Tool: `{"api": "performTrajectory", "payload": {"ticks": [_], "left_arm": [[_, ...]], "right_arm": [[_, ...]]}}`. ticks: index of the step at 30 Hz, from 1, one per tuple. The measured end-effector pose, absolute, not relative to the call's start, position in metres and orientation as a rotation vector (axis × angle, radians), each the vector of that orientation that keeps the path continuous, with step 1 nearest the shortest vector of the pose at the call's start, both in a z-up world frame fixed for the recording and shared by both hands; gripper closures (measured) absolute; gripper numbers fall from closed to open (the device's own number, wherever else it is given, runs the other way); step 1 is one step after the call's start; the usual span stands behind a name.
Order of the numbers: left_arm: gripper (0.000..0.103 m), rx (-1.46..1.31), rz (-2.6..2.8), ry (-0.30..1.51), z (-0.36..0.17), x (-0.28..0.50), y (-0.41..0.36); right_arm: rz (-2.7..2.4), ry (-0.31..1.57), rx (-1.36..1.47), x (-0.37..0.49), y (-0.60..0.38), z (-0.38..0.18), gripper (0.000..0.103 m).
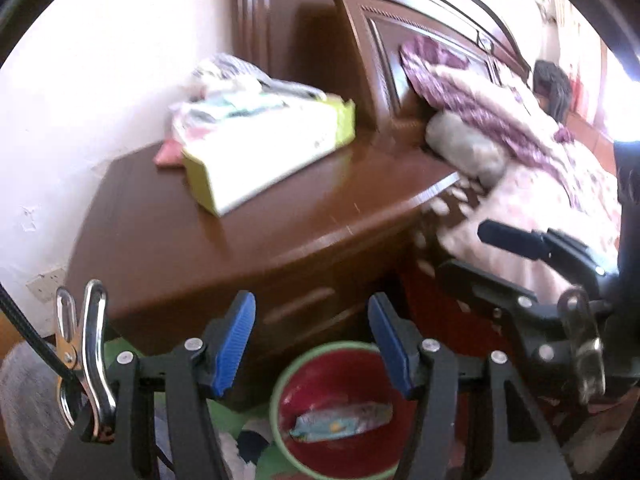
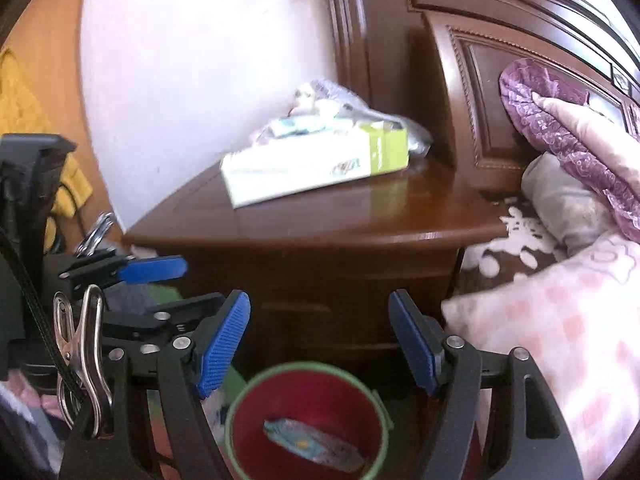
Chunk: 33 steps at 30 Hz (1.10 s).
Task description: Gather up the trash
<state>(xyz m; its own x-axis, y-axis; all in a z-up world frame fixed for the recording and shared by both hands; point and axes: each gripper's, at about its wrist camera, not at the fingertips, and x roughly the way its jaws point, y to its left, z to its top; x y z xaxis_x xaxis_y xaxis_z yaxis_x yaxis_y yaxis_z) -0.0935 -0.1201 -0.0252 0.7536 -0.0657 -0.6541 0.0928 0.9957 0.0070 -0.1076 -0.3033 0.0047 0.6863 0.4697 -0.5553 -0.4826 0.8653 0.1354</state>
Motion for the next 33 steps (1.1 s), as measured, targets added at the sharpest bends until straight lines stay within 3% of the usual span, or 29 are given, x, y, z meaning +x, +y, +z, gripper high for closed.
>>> {"api": "performTrajectory", "payload": {"ticks": [11,16,27,33], "left_arm": [[0.039,0.021,-0.018,0.603,0.005,-0.059,-0.070],[0.033,0.069,0.005,0.551,0.019,-0.045,-0.048],[0.032,0.114,-0.053,0.568,0.010,0.000,-0.034],[0.022,0.142,-0.154,0.556,0.011,0.011,-0.037]], "right_arm": [[0.497,0.574,0.155,-0.054,-0.298,0.026,0.028],[0.464,0.575,0.190,-0.022,-0.292,0.030,0.027],[0.473,0.681,0.395,0.081,-0.317,0.025,0.021],[0.463,0.747,0.458,0.140,-0.325,0.023,0.020]]}}
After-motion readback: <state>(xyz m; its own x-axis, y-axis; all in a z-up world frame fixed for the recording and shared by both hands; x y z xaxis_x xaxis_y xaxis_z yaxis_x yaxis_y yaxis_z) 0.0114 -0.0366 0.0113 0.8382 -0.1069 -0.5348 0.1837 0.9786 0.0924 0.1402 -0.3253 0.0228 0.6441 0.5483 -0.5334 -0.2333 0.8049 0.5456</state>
